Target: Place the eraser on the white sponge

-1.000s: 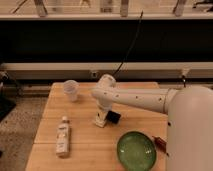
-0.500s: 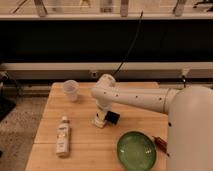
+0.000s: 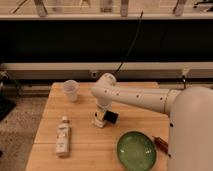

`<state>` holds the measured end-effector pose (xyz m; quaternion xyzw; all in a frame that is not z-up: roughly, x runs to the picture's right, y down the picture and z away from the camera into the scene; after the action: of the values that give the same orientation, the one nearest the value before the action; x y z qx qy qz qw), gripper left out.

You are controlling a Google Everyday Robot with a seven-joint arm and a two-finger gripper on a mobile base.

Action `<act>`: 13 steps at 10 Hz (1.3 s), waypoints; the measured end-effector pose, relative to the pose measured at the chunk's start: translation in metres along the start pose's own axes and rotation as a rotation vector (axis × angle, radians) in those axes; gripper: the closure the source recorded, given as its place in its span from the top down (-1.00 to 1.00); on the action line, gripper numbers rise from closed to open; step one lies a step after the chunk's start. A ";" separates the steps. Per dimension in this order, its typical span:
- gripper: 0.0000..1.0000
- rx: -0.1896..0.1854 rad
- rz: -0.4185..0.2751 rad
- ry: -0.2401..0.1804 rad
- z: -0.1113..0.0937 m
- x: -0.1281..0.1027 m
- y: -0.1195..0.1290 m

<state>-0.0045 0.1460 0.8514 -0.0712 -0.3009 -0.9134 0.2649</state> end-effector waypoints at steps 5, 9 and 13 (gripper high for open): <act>0.08 0.010 -0.013 0.016 -0.002 0.008 -0.001; 0.60 0.022 -0.027 0.023 -0.002 0.014 -0.004; 0.60 0.030 -0.030 0.030 -0.004 0.016 -0.004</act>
<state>-0.0199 0.1393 0.8512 -0.0489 -0.3117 -0.9135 0.2569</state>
